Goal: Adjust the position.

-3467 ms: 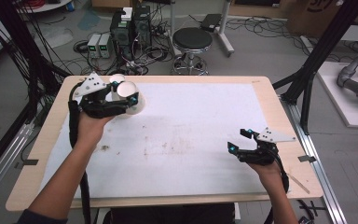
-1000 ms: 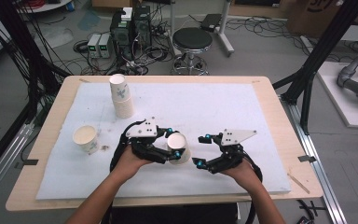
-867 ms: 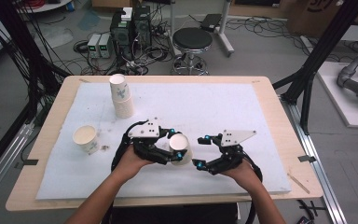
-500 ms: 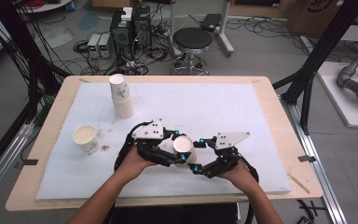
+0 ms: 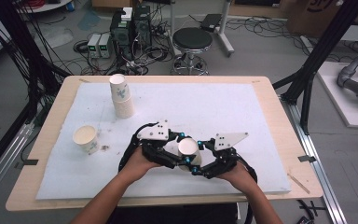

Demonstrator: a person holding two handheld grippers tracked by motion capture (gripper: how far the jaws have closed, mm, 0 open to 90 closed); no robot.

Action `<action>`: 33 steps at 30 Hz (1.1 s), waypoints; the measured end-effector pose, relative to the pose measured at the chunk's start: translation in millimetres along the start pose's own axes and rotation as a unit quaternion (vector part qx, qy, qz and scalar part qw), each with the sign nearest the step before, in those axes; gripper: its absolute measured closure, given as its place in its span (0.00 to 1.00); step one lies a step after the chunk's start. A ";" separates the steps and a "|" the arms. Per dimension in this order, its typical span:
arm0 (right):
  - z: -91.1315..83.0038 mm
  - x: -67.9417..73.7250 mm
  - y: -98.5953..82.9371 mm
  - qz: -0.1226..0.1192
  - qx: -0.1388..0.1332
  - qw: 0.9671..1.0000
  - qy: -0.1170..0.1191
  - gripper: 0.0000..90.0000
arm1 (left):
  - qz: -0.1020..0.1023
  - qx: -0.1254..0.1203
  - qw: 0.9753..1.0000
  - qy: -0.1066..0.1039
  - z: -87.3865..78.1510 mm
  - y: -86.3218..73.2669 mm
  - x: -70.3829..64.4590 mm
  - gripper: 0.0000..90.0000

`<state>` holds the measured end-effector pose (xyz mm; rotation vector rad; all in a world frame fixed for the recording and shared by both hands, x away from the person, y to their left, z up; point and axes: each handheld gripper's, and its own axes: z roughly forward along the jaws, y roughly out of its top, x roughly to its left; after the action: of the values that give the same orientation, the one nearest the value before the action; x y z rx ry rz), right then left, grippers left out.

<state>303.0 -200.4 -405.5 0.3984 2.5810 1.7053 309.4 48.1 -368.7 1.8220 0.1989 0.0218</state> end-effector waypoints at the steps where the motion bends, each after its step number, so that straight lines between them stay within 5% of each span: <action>1: 0.6 0.1 -0.1 0.000 0.000 1.000 0.002 0.29 | -0.003 -0.002 1.000 -0.002 0.8 -0.3 -0.3 0.41; 11: 1.5 1.2 0.6 -0.015 0.011 1.000 0.004 0.37 | -0.012 -0.001 1.000 0.002 -1.7 -4.2 0.2 0.38; 15: 1.5 2.3 1.4 -0.017 0.017 1.000 0.008 0.38 | -0.023 0.002 1.000 0.009 -2.6 -4.2 -0.4 0.20; 33: -1.9 0.8 4.7 -0.014 0.021 1.000 0.006 0.41 | -0.019 0.012 0.999 0.024 -28.4 1.7 1.8 0.19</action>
<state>302.9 -200.2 -400.4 0.3521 2.6232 1.6519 308.0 75.1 -359.9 1.8416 0.2684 0.0359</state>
